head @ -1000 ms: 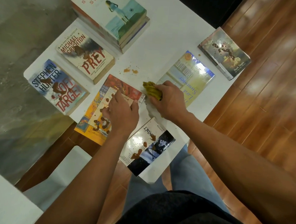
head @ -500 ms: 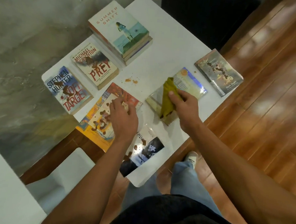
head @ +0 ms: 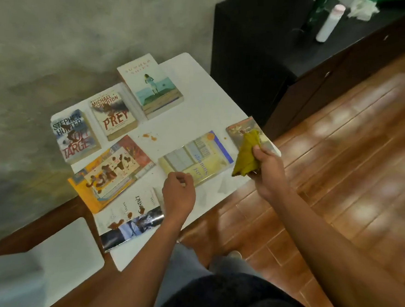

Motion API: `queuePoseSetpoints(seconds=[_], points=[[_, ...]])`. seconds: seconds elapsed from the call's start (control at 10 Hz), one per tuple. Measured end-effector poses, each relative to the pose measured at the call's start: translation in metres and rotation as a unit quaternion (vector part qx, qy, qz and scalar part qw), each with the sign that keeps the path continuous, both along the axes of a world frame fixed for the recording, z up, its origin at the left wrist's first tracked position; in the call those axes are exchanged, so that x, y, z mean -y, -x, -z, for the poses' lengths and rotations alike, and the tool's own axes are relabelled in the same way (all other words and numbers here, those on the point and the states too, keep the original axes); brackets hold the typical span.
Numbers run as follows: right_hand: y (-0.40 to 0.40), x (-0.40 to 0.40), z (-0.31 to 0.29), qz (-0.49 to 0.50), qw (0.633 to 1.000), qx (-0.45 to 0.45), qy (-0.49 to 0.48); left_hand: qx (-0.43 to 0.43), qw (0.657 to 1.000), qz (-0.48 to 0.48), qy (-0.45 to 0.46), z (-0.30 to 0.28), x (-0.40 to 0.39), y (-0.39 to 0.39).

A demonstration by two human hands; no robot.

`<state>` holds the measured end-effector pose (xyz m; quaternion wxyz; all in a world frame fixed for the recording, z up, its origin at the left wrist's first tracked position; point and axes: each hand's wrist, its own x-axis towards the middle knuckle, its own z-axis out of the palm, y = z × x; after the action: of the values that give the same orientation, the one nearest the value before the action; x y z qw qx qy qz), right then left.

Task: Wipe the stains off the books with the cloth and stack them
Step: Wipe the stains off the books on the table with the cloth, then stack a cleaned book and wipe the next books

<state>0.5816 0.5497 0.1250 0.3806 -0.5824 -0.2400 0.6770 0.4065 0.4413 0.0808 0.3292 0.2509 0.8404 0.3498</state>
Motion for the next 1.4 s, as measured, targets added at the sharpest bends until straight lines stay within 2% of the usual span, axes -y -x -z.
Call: queuePoseSetpoints(seconds=[0.2, 0.3, 0.4, 0.6, 0.7, 0.9, 1.0, 1.3, 1.4], points=[[-0.013, -0.015, -0.001, -0.051, 0.996, -0.045, 0.049, 0.062, 0.993, -0.068, 0.08, 0.008, -0.005, -0.019], [-0.005, -0.024, 0.006, -0.087, 0.992, -0.061, 0.065, 0.163, 0.97, -0.129, 0.127, 0.014, -0.008, -0.015], [0.005, -0.033, 0.013, -0.126, 0.987, -0.071, 0.067, 0.226, 0.951, -0.173, 0.123, 0.02, -0.013, -0.014], [0.02, -0.05, 0.029, -0.171, 0.98, -0.065, 0.076, 0.183, 0.947, -0.209, 0.163, 0.015, -0.011, -0.017], [0.028, -0.059, 0.035, -0.209, 0.972, -0.057, 0.086, 0.17, 0.943, -0.224, 0.177, 0.03, -0.012, -0.017], [0.036, -0.083, 0.055, -0.29, 0.95, -0.048, 0.109, 0.16, 0.924, -0.295, 0.183, 0.028, -0.03, -0.03], [0.035, -0.089, 0.064, -0.334, 0.935, -0.044, 0.113, 0.193, 0.89, -0.379, 0.164, 0.022, -0.041, -0.036], [0.026, -0.108, 0.083, -0.42, 0.899, -0.069, 0.103, 0.157, 0.845, -0.488, 0.151, 0.033, -0.071, -0.054], [0.025, -0.109, 0.086, -0.437, 0.891, -0.071, 0.101, 0.186, 0.817, -0.533, 0.114, 0.039, -0.067, -0.047]])
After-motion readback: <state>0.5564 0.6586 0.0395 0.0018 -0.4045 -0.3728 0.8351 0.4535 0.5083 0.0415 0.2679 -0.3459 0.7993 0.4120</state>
